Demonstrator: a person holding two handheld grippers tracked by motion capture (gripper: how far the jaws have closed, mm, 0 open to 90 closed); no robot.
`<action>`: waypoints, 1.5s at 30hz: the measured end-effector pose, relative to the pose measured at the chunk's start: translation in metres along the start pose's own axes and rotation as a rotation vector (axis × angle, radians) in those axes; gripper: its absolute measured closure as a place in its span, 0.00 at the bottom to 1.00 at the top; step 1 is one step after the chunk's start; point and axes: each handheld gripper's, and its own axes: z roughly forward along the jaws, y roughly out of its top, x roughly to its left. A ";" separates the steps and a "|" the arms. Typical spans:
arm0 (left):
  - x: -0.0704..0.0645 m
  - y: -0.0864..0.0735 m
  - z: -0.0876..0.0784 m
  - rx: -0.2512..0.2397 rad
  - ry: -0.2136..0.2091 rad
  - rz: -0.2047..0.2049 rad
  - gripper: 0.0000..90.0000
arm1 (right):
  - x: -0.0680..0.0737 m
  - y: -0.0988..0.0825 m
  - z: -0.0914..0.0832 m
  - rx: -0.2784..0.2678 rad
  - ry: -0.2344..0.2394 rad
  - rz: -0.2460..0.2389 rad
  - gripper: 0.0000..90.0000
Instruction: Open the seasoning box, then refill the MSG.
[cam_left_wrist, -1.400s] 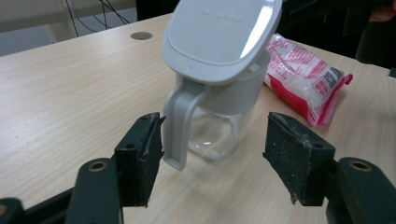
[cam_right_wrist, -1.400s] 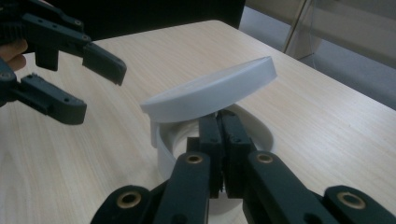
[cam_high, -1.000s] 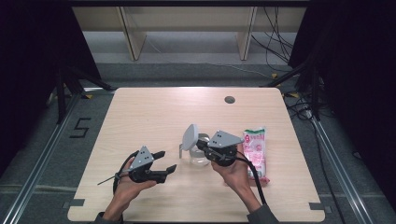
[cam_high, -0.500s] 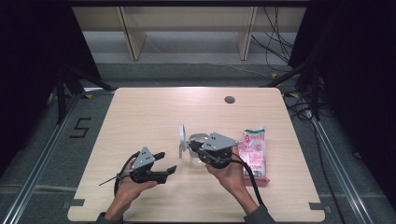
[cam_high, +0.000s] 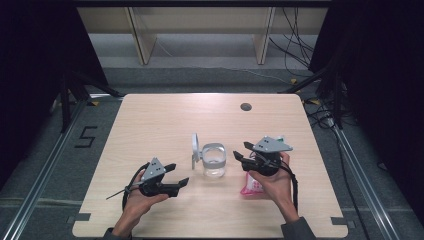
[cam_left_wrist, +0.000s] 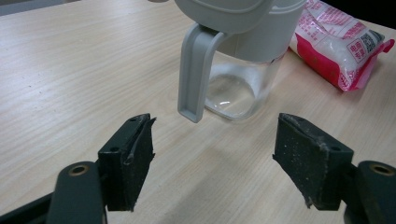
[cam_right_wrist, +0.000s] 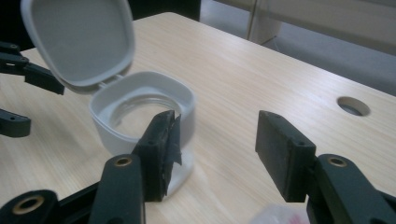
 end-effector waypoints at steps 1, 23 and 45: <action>0.000 0.000 0.000 0.006 0.003 0.005 0.31 | -0.003 -0.002 -0.002 0.000 -0.008 -0.001 0.53; -0.003 0.002 -0.004 -0.014 0.002 -0.029 0.30 | -0.065 -0.042 -0.030 0.029 -0.169 0.188 0.39; -0.012 0.004 -0.003 -0.009 -0.027 -0.029 0.29 | -0.090 -0.065 -0.027 0.093 -0.191 0.284 0.34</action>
